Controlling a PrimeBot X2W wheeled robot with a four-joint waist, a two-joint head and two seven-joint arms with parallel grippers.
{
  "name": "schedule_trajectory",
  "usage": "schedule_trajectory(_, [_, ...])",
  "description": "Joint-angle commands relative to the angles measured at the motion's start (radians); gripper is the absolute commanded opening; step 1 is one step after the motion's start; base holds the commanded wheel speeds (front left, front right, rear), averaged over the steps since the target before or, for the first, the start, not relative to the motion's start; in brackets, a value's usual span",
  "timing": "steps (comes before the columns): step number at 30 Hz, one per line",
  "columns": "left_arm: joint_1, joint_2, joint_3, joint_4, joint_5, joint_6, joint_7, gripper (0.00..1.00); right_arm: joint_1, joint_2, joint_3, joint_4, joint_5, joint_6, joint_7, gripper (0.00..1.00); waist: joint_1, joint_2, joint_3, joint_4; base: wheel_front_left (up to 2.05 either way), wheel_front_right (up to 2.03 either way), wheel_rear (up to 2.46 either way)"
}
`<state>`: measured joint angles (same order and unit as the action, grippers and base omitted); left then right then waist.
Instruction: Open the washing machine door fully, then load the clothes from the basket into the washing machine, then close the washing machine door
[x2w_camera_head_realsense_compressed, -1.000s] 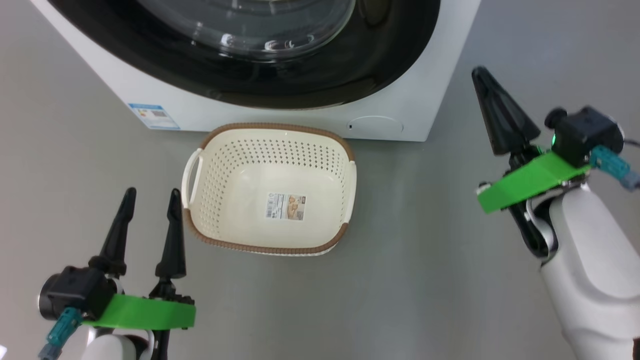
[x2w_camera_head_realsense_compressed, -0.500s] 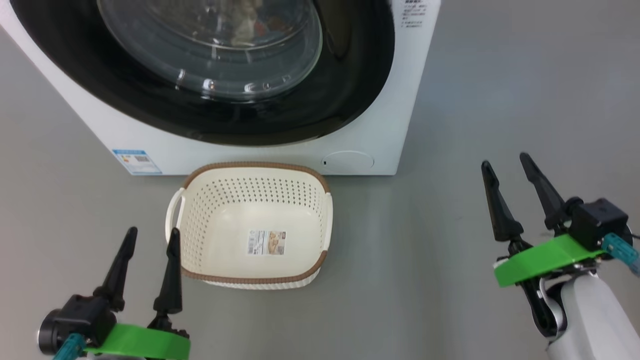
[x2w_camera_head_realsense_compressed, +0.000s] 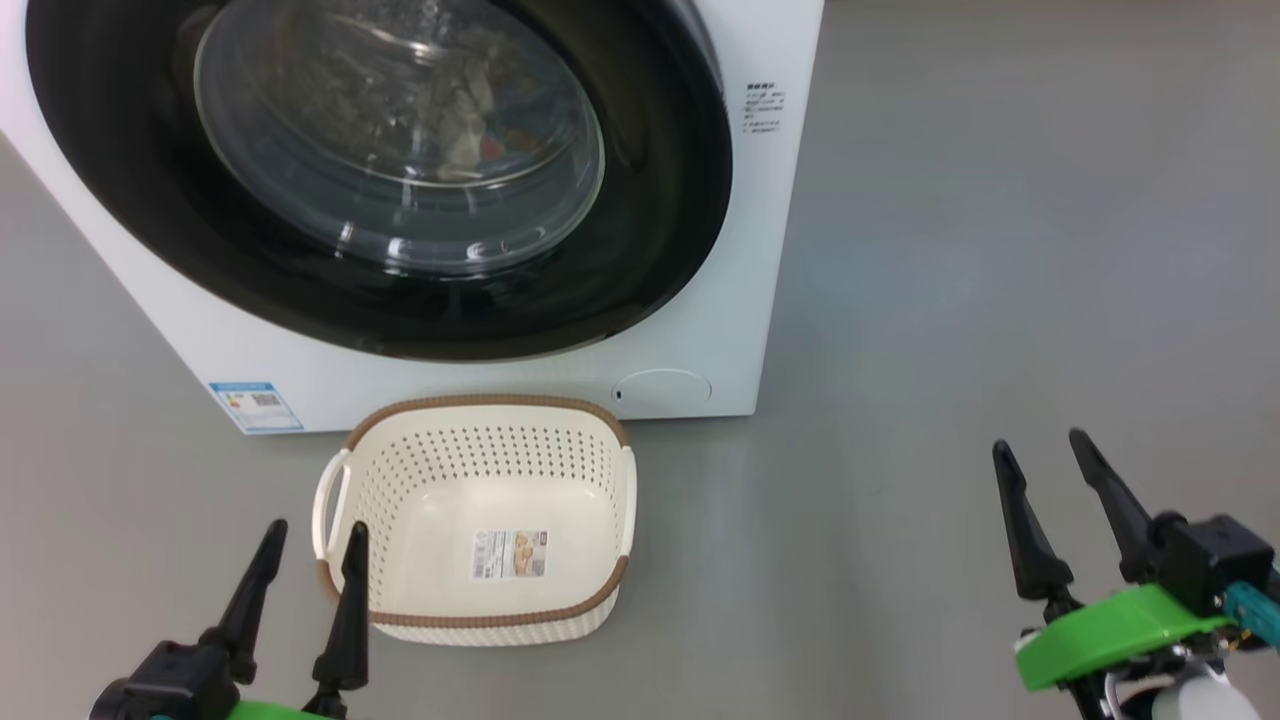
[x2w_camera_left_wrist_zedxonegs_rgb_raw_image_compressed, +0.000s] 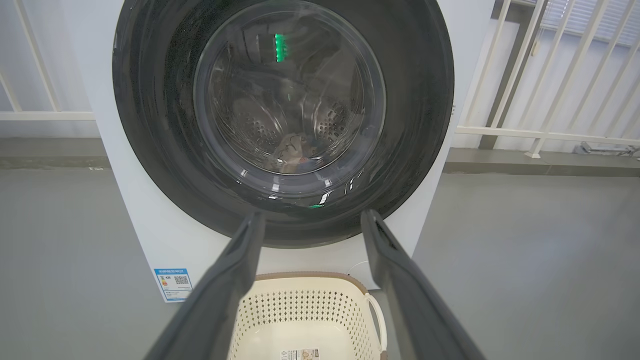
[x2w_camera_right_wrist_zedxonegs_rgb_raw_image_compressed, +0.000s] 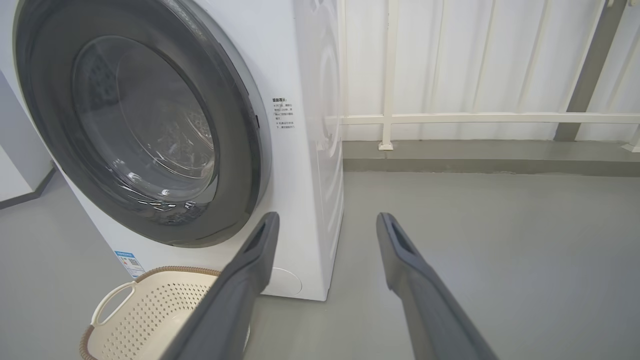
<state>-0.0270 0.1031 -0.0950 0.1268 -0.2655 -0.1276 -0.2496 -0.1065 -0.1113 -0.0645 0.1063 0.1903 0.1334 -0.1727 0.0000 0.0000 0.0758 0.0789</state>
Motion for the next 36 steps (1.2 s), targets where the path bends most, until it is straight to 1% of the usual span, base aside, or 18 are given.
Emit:
schedule_trajectory(1, [-0.006, 0.024, 0.030, -0.024, -0.007, -0.002, 0.001, 1.00, 0.021, 0.005, 0.012, -0.049, -0.008, -0.003, 0.008, 1.00, 0.0000, 0.0000, -0.022, -0.014, 0.00, 0.00, 0.00])
schedule_trajectory(8, [0.028, 0.030, 0.029, -0.035, -0.017, 0.005, 0.015, 1.00, 0.108, 0.035, -0.014, -0.120, -0.022, -0.003, 0.040, 1.00, 0.0000, 0.0000, -0.057, -0.030, 0.00, 0.00, 0.00])
schedule_trajectory(16, [0.035, 0.034, 0.027, -0.055, -0.024, 0.015, 0.024, 1.00, 0.142, 0.050, -0.025, -0.170, -0.030, -0.003, 0.061, 1.00, 0.0000, 0.0000, -0.050, -0.038, 0.00, 0.00, 0.00])
schedule_trajectory(36, [0.046, 0.042, 0.016, -0.050, -0.039, 0.030, 0.027, 1.00, 0.167, 0.060, -0.026, -0.195, -0.034, -0.003, 0.082, 1.00, 0.0000, 0.0000, -0.076, -0.042, 0.00, 0.00, 0.00])
